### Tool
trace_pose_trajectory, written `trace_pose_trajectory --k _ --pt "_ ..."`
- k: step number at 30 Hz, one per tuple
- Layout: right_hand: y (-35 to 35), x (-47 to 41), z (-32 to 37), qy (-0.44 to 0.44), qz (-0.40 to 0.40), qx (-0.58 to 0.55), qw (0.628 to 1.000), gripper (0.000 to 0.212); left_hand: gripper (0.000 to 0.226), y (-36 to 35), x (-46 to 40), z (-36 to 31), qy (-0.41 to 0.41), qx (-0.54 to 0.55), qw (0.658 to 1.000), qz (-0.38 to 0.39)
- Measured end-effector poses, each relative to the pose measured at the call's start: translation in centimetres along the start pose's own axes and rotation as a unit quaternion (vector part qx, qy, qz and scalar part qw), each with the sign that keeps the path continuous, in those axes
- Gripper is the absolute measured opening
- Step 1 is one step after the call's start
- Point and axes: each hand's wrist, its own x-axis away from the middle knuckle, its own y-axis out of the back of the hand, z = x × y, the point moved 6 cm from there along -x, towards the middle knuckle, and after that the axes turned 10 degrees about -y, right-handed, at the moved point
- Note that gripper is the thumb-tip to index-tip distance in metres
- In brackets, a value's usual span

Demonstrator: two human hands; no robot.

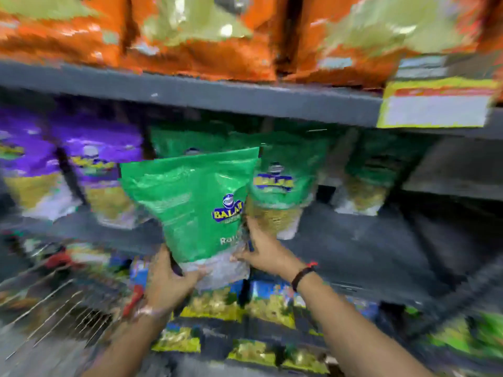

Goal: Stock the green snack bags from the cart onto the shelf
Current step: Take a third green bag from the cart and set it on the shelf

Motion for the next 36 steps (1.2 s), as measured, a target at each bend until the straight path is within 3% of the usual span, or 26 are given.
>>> trace_pose_trajectory --k 7,13,16,22,26,29,32,34,36 --pt "11.4 9.5 -10.6 -0.082 -0.160 -0.076 0.981 0.072 0.075 -15.2 0.7 -8.3 -0.076 0.055 0.986 0.138" --pt "16.6 9.8 -16.9 -0.144 -0.217 -0.083 0.962 0.073 0.074 -24.8 -1.3 -10.0 -0.049 0.074 0.974 0.207" --pt "17.1 8.0 -19.1 -0.164 -0.197 -0.125 0.959 0.072 0.077 -28.0 -2.4 -8.9 -0.018 0.085 0.969 0.232" --pt "16.6 5.9 -22.1 -0.144 -0.182 -0.244 0.942 0.066 0.078 -30.3 -3.9 -7.1 -0.001 0.095 0.974 0.208" --pt "16.0 5.5 -23.0 -0.141 -0.172 -0.259 0.940 0.079 0.085 -30.5 -4.0 -6.7 0.006 0.083 0.976 0.203" --pt "15.5 6.4 -23.3 -0.167 -0.244 -0.224 0.929 0.077 0.078 -30.5 -2.4 -6.1 0.056 0.051 0.986 0.149" --pt "14.5 7.9 -22.1 -0.194 -0.371 -0.153 0.895 0.057 0.058 -30.9 -0.6 -7.4 0.034 0.090 0.989 0.108" --pt "13.4 8.6 -20.9 -0.201 -0.429 -0.124 0.872 0.060 0.059 -31.6 -0.3 -8.3 0.005 0.126 0.981 0.145" --pt "12.1 8.8 -19.9 -0.192 -0.433 -0.104 0.874 0.057 0.079 -32.3 -0.4 -9.0 0.007 0.174 0.960 0.218"
